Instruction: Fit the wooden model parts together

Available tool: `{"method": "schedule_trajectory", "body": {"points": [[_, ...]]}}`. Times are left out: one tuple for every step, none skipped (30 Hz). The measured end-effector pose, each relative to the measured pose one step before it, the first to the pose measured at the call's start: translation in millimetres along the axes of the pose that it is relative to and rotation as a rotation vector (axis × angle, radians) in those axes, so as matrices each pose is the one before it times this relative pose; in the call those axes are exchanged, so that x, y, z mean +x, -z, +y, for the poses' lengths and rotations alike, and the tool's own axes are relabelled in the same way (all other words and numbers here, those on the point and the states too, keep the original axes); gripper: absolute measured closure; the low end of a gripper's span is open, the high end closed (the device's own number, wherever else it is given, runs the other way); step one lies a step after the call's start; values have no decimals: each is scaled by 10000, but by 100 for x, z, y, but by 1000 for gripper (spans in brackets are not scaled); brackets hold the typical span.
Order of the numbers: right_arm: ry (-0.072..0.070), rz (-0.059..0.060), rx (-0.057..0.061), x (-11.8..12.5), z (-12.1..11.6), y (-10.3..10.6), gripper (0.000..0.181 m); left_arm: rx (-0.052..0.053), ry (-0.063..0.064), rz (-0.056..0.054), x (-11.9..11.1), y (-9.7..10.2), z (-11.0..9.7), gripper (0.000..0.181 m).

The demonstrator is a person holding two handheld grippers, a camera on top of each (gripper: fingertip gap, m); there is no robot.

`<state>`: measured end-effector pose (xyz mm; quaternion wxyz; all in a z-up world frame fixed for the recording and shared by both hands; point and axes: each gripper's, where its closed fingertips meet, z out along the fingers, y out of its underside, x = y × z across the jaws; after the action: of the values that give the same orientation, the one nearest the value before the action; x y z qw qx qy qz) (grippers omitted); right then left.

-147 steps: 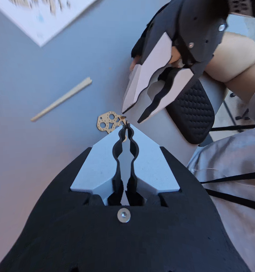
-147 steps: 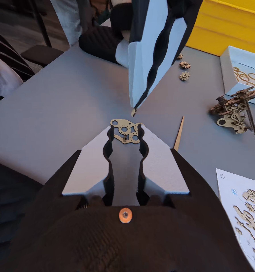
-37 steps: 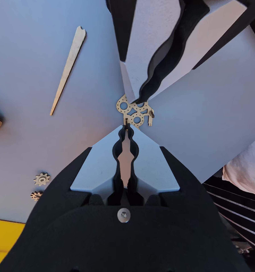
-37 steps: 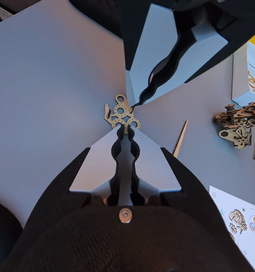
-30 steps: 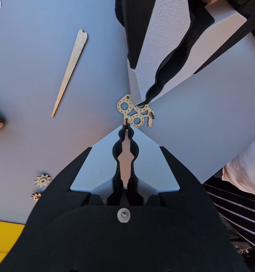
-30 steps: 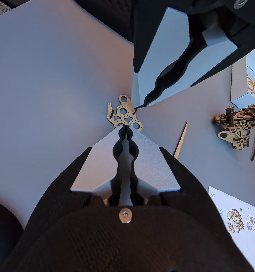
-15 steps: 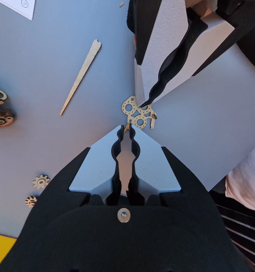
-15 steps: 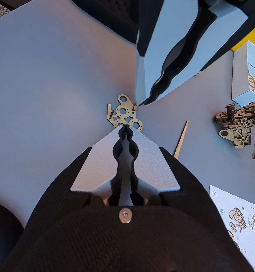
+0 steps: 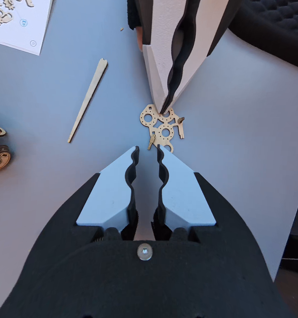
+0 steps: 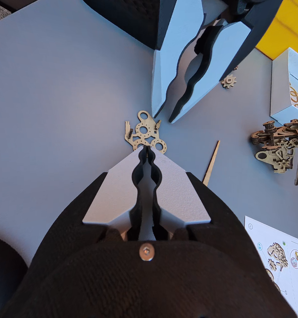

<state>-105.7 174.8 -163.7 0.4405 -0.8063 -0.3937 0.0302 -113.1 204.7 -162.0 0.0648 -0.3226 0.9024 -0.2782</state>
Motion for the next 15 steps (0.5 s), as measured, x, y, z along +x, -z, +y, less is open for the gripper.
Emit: {"method": "schedule_trajectory", "body": {"points": [[-6,-5,1,-5,5,3,181,-32,-115,16,56,-204,131,163],[-6,5,0,16,3,-3,181,13,-139,-7,37,-196,95,165],[-2,-4,0,-7,0,0,181,126,-100,22,60,-62,-74,171],[-5,-4,0,4,3,-3,181,-35,-72,-99,-163,-78,147,172],[-3,-2,0,2,7,4,181,75,-38,-45,-84,-18,-18,178],[5,5,0,3,-6,-4,181,70,7,125,202,-23,11,181],[6,12,-1,14,4,7,181,49,42,173,274,-21,1,181],[6,9,0,0,5,-3,181,12,49,71,130,25,30,181],[8,14,-1,11,-2,3,181,-17,25,30,136,54,76,181],[20,25,0,15,-3,13,181,-65,-21,-119,-21,92,122,181],[9,38,-9,46,36,42,181,-25,-88,-267,-137,168,26,181],[-42,49,-13,107,77,78,181,123,-113,-336,-109,271,-281,181],[-116,43,109,151,-104,162,180,224,-110,-292,38,363,-570,181],[-227,137,330,376,-444,319,178,171,-111,-267,152,359,-618,181],[-287,97,459,394,-689,393,174,-27,-170,-294,159,313,-358,181]]}}
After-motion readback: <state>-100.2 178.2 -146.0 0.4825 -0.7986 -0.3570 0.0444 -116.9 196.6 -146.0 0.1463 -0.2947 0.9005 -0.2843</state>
